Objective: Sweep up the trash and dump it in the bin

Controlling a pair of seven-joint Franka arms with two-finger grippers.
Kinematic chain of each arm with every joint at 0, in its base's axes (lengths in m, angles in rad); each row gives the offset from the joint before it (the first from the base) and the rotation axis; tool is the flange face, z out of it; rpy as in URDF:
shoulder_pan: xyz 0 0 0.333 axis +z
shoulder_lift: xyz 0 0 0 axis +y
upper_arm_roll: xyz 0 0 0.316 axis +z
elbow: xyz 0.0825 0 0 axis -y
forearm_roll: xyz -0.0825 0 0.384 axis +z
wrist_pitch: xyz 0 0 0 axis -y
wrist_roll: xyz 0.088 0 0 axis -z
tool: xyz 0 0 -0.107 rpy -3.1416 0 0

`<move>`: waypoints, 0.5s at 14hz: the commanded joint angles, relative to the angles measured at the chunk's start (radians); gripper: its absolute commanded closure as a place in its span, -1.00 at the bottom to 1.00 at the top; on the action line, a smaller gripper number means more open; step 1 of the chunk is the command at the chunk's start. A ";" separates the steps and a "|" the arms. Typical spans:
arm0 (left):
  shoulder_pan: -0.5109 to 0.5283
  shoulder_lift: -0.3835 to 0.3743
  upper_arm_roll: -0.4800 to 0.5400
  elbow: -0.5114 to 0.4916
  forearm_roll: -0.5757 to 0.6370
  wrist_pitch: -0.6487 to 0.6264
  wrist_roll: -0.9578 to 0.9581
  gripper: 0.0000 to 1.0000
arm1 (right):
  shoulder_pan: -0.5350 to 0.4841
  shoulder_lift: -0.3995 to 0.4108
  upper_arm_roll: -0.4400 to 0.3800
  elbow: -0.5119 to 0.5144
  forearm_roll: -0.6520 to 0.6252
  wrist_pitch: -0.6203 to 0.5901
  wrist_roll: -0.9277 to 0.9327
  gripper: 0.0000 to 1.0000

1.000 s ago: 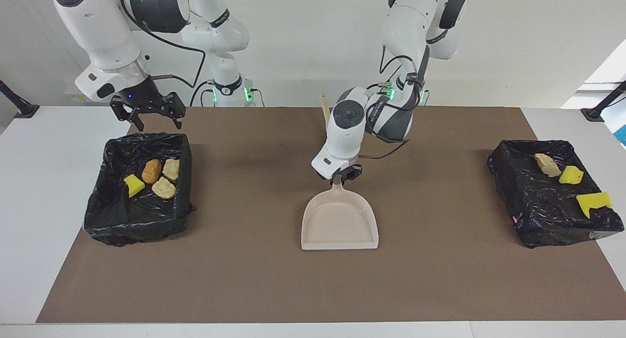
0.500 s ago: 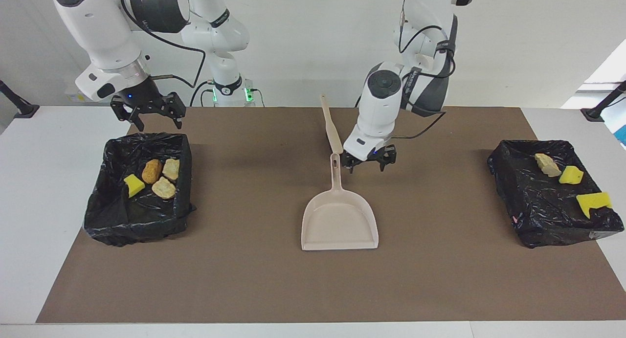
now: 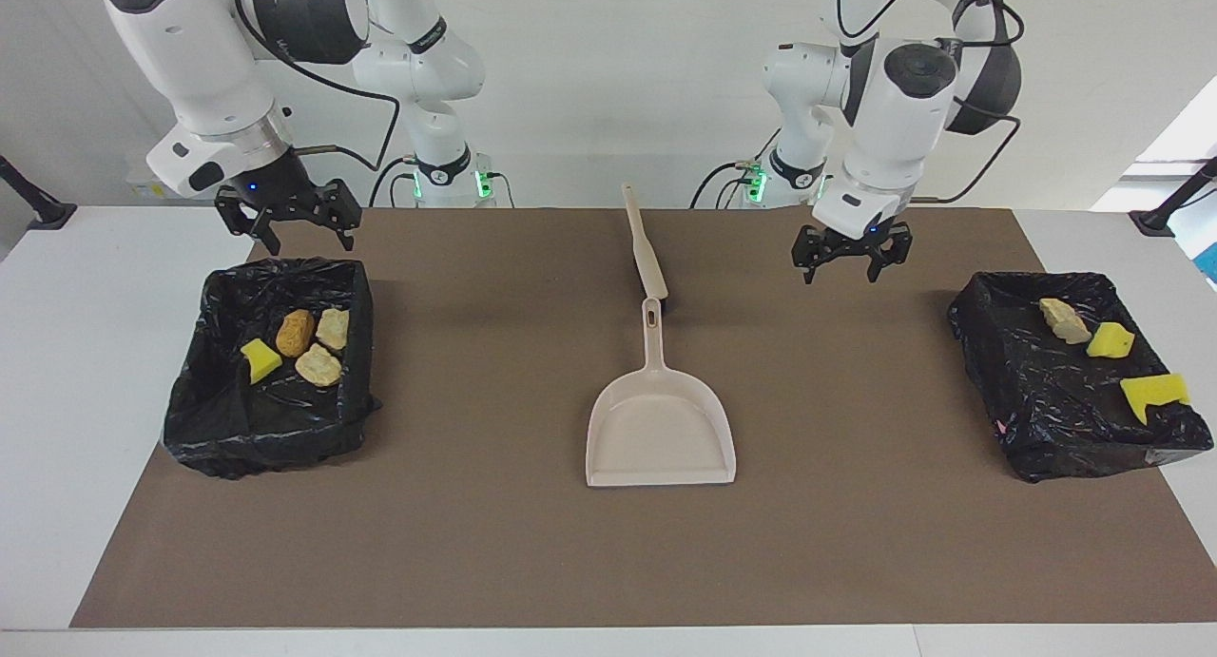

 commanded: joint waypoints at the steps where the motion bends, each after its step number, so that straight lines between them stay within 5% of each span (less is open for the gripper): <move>1: 0.060 0.013 -0.007 0.152 -0.031 -0.153 0.123 -1.00 | -0.003 0.005 0.005 0.015 0.004 -0.019 0.019 -1.00; 7: 0.172 0.089 -0.004 0.472 -0.105 -0.393 0.181 -1.00 | -0.003 0.005 0.003 0.015 0.004 -0.019 0.019 -1.00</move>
